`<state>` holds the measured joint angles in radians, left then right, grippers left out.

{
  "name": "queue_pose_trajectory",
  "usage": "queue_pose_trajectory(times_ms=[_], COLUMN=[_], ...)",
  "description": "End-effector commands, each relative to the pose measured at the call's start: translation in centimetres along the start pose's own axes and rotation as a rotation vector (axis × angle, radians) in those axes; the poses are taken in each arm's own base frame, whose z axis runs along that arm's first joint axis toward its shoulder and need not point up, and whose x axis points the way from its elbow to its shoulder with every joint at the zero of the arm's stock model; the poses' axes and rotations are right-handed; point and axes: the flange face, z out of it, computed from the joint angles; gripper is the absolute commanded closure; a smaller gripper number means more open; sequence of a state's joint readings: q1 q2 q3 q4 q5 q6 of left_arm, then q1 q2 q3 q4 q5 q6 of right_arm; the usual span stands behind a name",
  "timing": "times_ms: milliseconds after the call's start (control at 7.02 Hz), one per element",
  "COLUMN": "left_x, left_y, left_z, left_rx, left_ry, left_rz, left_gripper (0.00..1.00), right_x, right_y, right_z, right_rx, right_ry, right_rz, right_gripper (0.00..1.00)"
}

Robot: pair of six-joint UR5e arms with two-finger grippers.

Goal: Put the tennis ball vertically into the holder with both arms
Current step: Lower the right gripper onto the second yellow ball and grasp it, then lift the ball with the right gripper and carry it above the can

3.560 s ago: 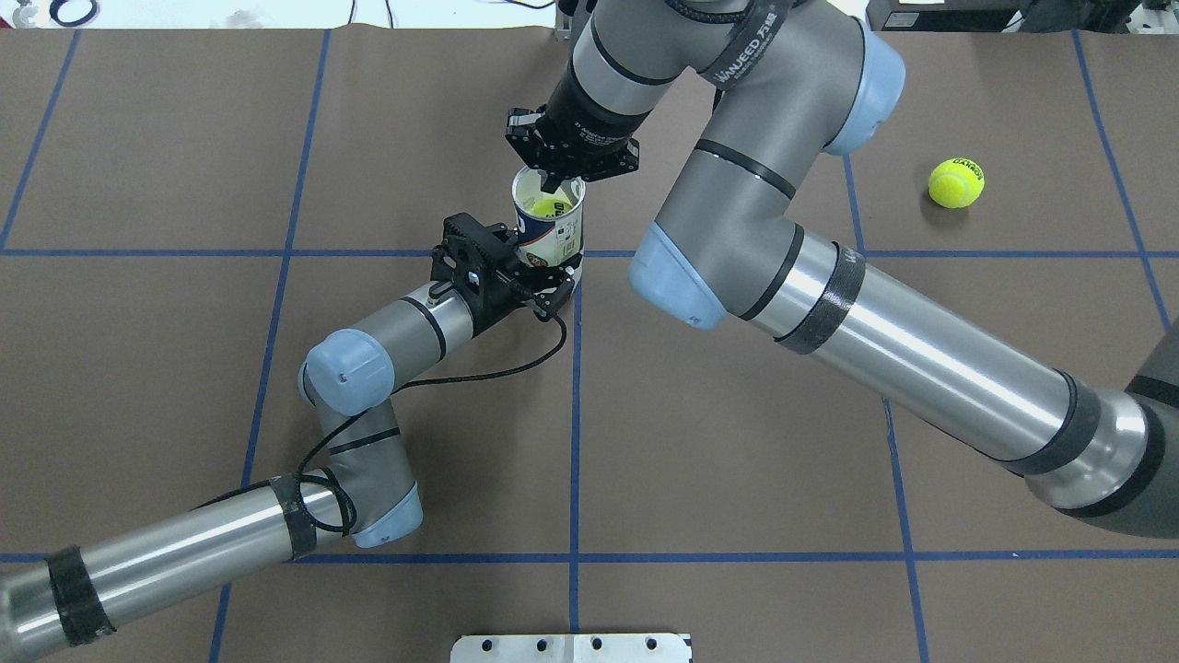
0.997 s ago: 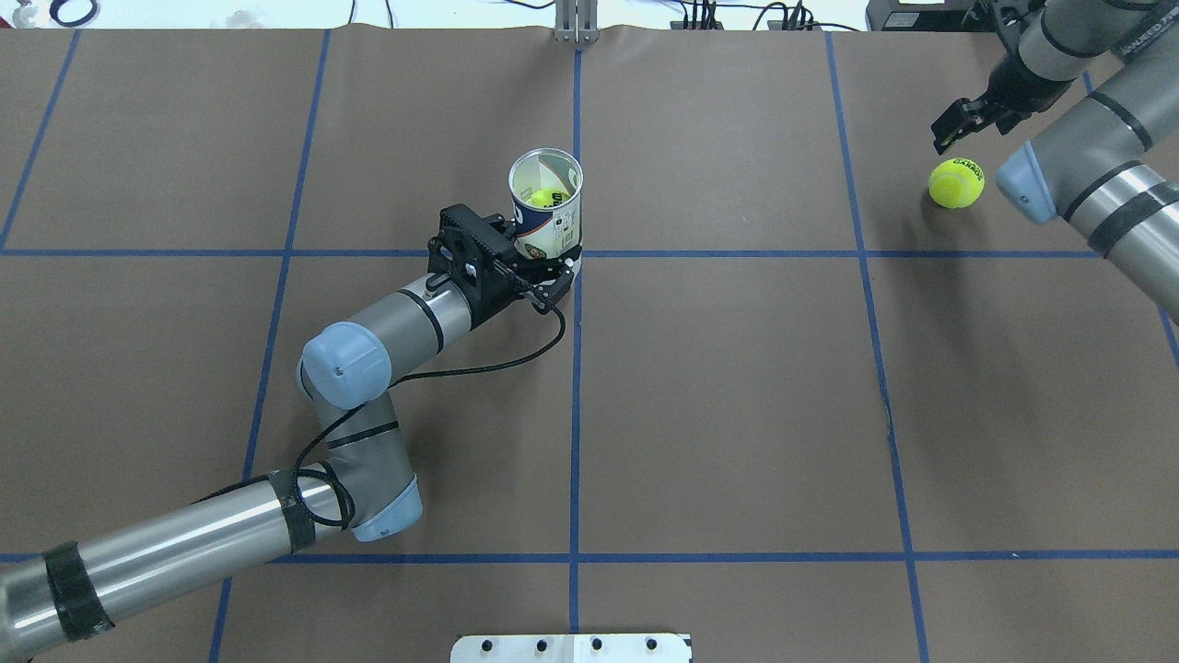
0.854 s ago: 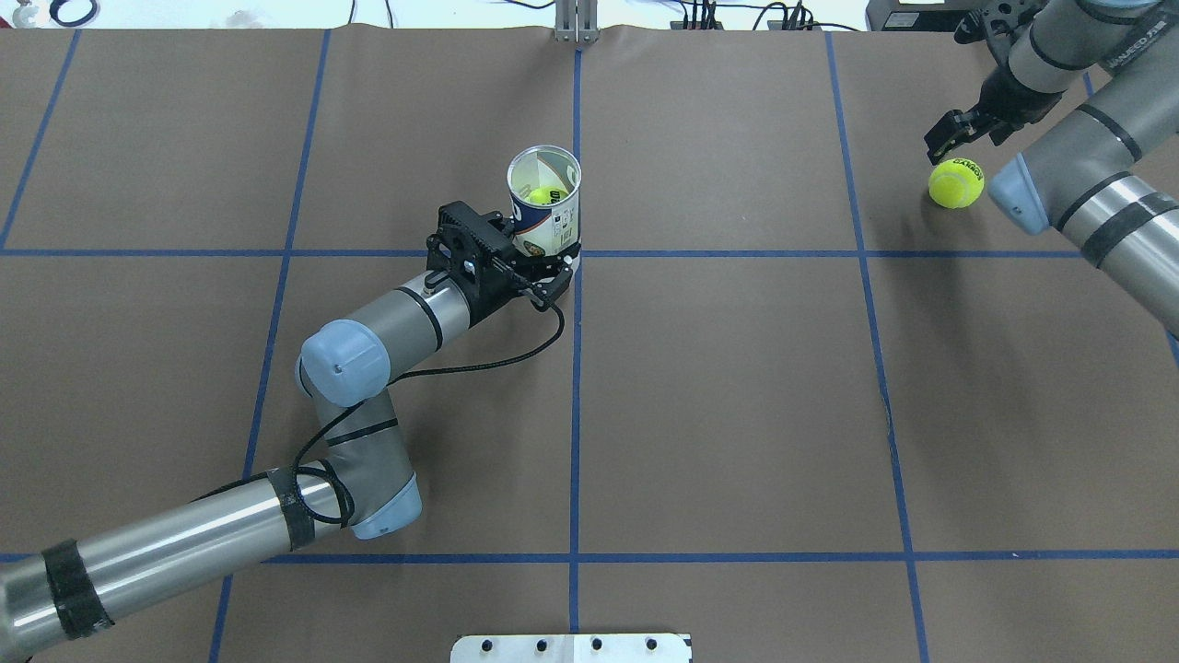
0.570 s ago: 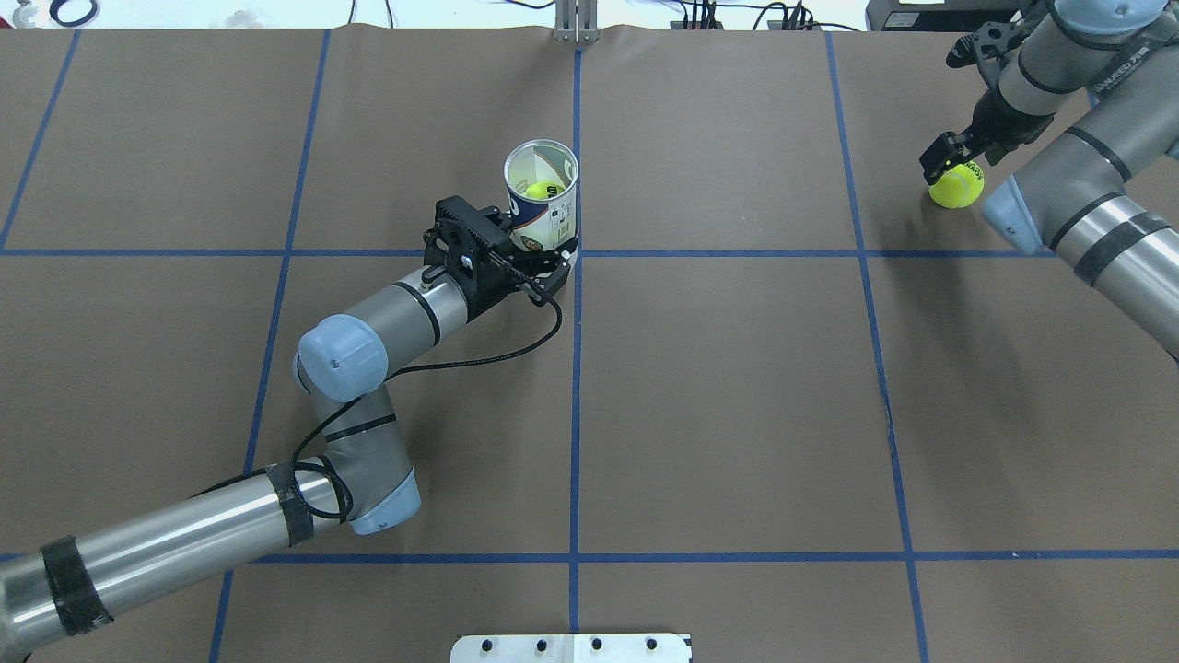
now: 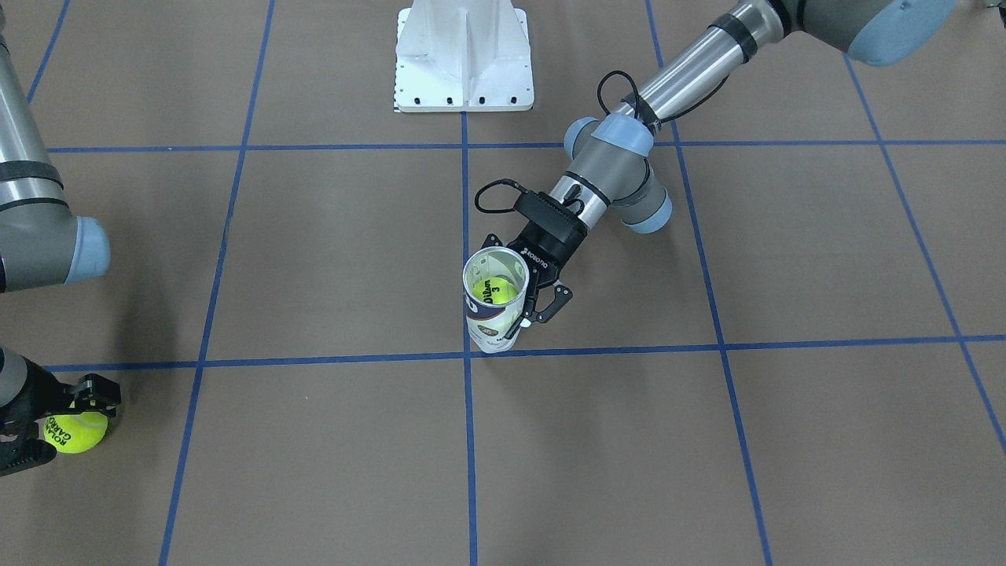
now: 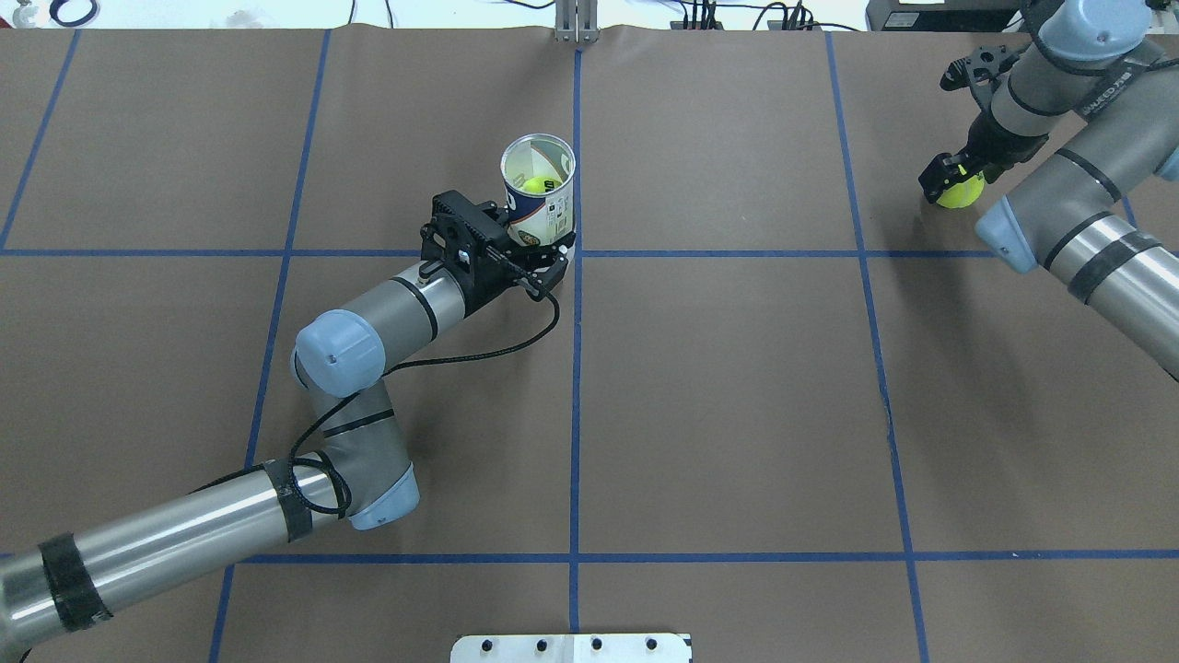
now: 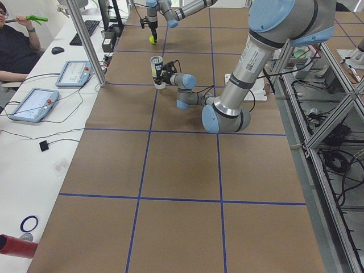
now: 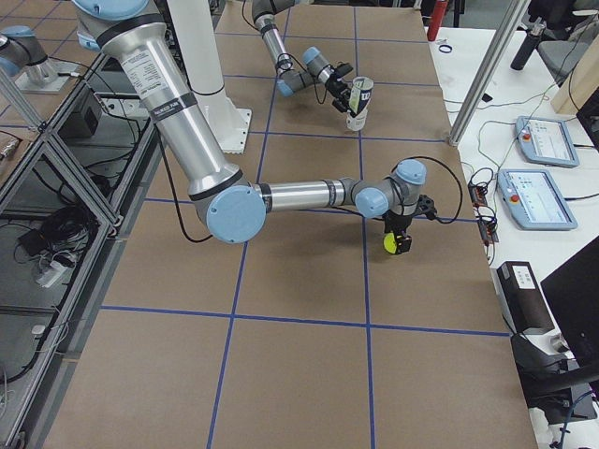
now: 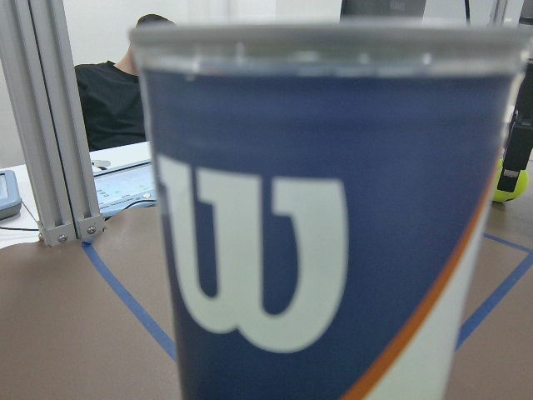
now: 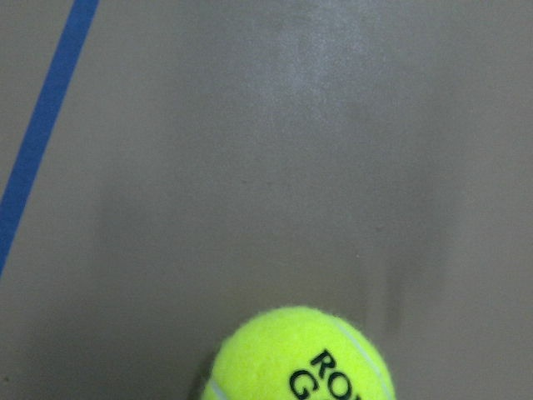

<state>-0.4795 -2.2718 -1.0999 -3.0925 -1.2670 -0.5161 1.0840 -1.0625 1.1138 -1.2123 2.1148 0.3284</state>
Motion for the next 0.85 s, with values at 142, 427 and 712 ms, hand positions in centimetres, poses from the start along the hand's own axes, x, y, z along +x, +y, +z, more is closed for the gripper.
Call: queue_pose_trajectory(times_ms=[142, 427, 712], left_x=[0.0, 0.0, 0.1], left_y=[0.0, -0.1, -0.1], left_z=[0.0, 0.0, 0.0], left_rx=[0.000, 0.002, 0.001], left_ry=[0.000, 0.000, 0.002], left_rz=[-0.001, -0.001, -0.001], left_gripper=[0.30, 0.30, 0.30], right_x=[-0.8, -3.9, -13.9], right_y=[-1.5, -6.9, -11.4], right_z=[-2.7, -12.0, -21.6], right_rx=[0.048, 0.128, 0.193], right_ry=[-0.017, -0.163, -0.307], right_rz=[-0.013, 0.041, 0.225], right_gripper=[1.00, 1.00, 1.00])
